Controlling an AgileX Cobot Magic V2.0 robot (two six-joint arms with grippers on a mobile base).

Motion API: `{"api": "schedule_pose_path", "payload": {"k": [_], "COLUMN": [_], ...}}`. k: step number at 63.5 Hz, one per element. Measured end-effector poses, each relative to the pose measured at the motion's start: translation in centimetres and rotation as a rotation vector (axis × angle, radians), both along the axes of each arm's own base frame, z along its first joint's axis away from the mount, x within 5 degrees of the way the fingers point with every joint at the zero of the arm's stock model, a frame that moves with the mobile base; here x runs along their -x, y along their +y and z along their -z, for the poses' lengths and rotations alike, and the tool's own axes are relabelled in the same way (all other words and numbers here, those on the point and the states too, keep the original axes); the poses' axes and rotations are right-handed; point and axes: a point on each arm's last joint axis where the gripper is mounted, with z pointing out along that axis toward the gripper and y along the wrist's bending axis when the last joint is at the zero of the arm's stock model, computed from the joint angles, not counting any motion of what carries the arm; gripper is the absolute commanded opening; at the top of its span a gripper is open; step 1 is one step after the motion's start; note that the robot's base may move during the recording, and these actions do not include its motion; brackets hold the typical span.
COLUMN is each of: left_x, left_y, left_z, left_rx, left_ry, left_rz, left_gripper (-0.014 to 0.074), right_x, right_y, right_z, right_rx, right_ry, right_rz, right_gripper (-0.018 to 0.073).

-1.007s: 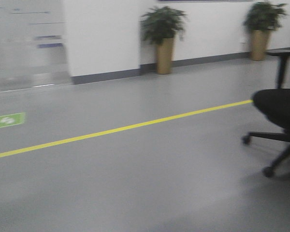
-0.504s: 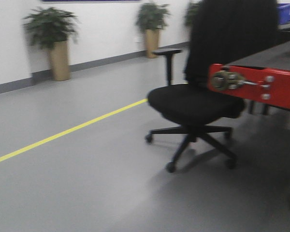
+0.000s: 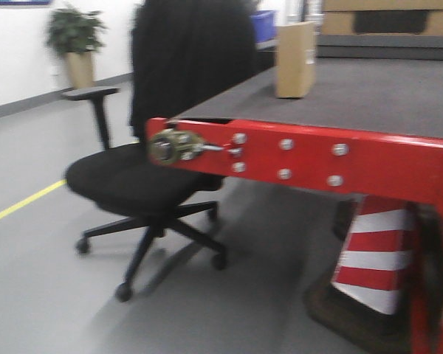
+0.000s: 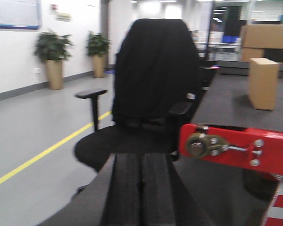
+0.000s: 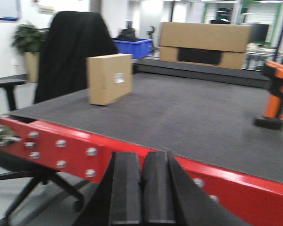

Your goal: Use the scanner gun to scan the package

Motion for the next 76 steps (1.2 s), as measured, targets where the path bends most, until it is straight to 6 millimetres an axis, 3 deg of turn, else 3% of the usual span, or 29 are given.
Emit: {"api": "schedule_pose_path", "payload": {"k": [76], "left_x": [0.00], "left_y": [0.00], "left_z": [0.00], "left_rx": [0.000], "left_ry": [0.000], "left_rz": [0.000], "left_gripper": [-0.0102], "right_x": [0.00], "right_y": [0.00], "right_z": [0.00], "right_rx": [0.000], "right_ry": [0.000], "right_rz": [0.000], "right_gripper": [-0.0162]}}
